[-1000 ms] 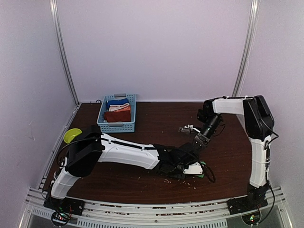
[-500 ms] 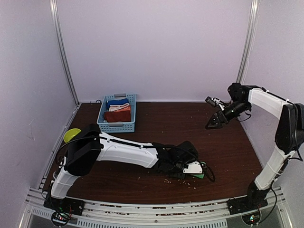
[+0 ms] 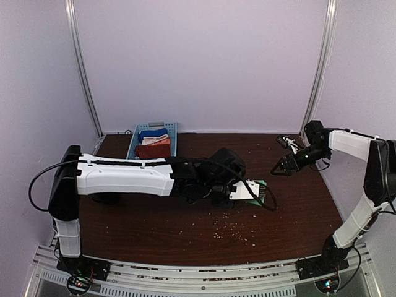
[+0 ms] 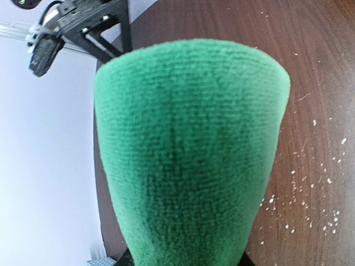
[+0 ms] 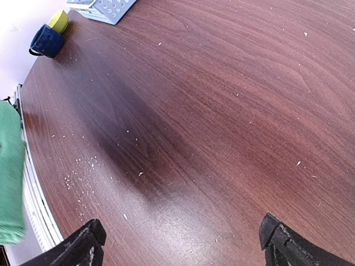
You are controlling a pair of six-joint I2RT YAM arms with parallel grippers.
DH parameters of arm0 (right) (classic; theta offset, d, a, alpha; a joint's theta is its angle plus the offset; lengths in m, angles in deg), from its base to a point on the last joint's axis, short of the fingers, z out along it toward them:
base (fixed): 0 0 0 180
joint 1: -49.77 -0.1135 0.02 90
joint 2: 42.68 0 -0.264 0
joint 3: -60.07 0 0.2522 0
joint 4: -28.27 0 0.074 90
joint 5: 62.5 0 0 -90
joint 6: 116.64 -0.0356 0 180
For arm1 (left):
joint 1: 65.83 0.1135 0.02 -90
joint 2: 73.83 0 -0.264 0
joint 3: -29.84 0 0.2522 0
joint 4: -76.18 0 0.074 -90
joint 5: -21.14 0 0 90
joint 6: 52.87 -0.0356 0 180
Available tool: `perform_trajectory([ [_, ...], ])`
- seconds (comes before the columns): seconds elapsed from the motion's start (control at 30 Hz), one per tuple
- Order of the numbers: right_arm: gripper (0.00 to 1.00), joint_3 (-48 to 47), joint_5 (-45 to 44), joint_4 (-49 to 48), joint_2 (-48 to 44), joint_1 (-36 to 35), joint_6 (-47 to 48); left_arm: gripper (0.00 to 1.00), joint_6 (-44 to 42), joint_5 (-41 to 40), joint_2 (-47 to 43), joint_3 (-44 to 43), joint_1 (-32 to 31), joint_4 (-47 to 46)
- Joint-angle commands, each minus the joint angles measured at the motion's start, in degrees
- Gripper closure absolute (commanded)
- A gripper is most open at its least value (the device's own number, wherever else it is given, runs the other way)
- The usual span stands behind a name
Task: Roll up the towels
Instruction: Pick up the towel from the center of the board.
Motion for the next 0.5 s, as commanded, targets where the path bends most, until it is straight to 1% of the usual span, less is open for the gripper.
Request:
perform_trajectory([
  [0.0, 0.0, 0.27, 1.13, -2.21, 0.46, 0.27, 0.08, 1.0, -2.18, -3.41, -4.32, 3.03, 3.31, 0.19],
  [0.1, 0.0, 0.63, 1.65, -2.11, 0.32, 0.4, 0.41, 1.0, -3.38, -5.18, -6.9, 6.2, 6.37, 0.4],
  [0.3, 0.0, 0.74, 2.55, -1.36, 0.64, 0.75, 1.33, 1.0, -5.35, -4.0, -14.17, 13.39, 15.54, -0.54],
  [0.4, 0.0, 0.7, 3.04, -1.07, 1.21, 0.79, 1.65, 1.0, -7.56, -4.95, -18.13, 17.47, 20.57, -3.37],
  [0.47, 0.0, 0.83, 3.5, -0.91, 1.67, 0.79, 1.94, 1.0, -9.66, -4.59, -20.94, 20.69, 24.6, -7.12],
])
